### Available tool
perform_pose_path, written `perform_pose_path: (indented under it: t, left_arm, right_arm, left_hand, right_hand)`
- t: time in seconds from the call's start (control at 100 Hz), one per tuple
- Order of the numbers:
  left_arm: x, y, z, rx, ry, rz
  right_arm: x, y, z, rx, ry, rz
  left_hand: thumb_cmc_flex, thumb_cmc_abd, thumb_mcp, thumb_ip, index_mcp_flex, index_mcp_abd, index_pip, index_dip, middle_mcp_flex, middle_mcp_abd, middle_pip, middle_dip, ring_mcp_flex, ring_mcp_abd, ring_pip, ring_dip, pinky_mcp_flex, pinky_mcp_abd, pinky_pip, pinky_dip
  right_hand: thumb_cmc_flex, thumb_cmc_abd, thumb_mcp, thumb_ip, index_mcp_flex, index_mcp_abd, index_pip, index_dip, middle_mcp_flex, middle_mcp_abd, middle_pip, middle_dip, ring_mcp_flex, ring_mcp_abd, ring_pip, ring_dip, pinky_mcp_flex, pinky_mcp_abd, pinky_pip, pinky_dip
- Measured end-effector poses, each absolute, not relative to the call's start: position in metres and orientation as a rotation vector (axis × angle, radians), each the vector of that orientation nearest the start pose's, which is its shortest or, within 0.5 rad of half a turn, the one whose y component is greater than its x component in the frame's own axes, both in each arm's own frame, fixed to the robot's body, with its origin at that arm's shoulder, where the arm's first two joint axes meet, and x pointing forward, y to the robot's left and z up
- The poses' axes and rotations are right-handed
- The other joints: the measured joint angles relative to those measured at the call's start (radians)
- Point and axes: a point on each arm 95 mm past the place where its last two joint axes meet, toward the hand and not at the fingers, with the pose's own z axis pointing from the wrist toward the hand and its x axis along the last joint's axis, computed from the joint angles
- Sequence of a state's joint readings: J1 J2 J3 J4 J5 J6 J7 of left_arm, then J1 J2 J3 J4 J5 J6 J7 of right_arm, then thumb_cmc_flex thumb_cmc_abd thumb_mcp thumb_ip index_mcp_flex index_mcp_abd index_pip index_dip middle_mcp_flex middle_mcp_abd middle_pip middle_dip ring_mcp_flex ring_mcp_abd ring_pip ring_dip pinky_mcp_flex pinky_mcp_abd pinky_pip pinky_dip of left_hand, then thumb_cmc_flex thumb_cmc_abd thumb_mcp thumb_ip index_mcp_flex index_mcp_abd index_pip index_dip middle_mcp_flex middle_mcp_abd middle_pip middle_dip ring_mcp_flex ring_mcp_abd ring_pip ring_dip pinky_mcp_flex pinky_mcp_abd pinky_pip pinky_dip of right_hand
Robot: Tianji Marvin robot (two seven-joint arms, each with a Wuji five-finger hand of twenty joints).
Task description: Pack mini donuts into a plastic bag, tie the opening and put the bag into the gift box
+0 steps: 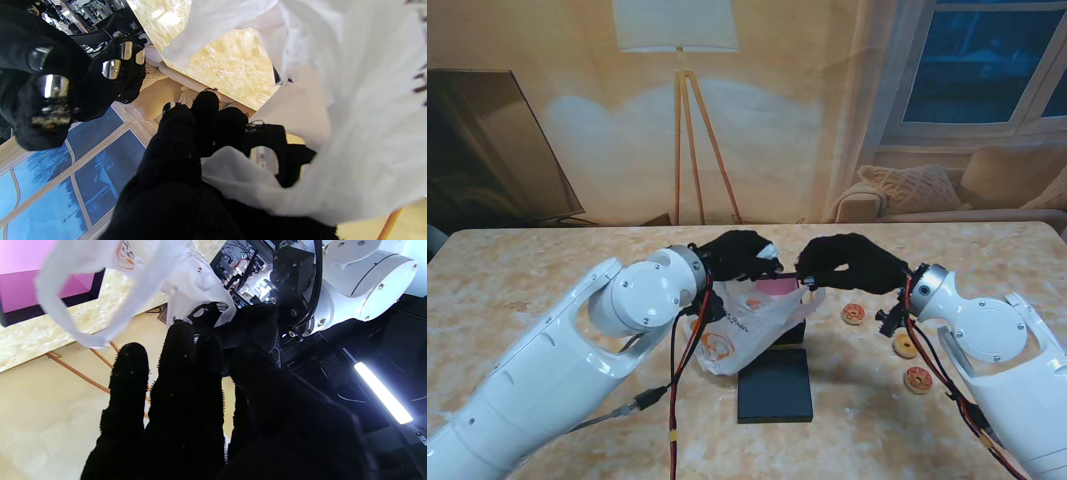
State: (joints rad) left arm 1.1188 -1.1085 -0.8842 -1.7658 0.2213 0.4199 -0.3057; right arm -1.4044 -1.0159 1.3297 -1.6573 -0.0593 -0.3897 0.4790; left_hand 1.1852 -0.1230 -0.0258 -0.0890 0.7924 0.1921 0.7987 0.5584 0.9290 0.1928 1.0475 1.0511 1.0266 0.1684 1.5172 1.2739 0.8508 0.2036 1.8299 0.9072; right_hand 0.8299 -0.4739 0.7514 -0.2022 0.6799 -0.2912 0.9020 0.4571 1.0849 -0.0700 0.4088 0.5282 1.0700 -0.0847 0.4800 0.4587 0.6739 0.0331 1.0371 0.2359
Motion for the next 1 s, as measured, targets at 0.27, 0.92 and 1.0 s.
perform_pose_path:
  t: [0.27,0.92,1.0]
  left_arm:
    - [0.438,-0.135,-0.195,-1.951,1.547,-1.818]
    - [0.432,-0.136,-0.192,-2.175,1.423,-1.793]
    - [0.433,-0.135,-0.193,-2.180,1.418,-1.788]
  right_arm:
    - [0.437,0.007,-0.218,1.448,1.592,2.381]
    - [0.441,0.028,-0.252,1.412,1.695,2.330]
    - [0.442,0.029,-0.255,1.460,1.699,2.309]
  left_hand:
    - [0.012,0.000,0.014,0.008,-0.010,0.023,-0.016,-0.005,0.000,0.011,-0.001,-0.008,-0.001,0.001,0.000,-0.001,-0.001,0.000,0.000,0.000]
    - [0.049,0.001,0.027,0.015,-0.033,0.067,-0.064,-0.013,-0.003,0.028,-0.007,-0.017,-0.040,0.038,-0.027,-0.002,-0.077,0.034,-0.006,0.000]
    - [0.072,0.015,0.041,0.033,-0.040,0.100,-0.089,-0.023,-0.005,0.040,-0.015,-0.023,-0.043,0.041,-0.028,-0.002,-0.093,0.044,-0.011,0.010]
  right_hand:
    - [0.037,-0.001,0.031,-0.008,0.039,-0.056,0.009,-0.003,0.045,-0.036,-0.033,0.004,0.052,-0.032,-0.032,0.002,0.097,-0.053,-0.003,-0.035]
    - [0.087,0.034,0.037,-0.010,0.049,0.008,-0.027,-0.034,0.038,0.004,-0.041,-0.080,0.065,0.018,-0.138,-0.099,0.174,-0.009,0.042,-0.139]
    - [0.065,0.082,-0.048,0.000,-0.002,0.010,-0.013,-0.139,-0.003,0.004,-0.036,-0.155,0.002,0.040,-0.172,-0.159,0.101,0.015,-0.021,-0.195]
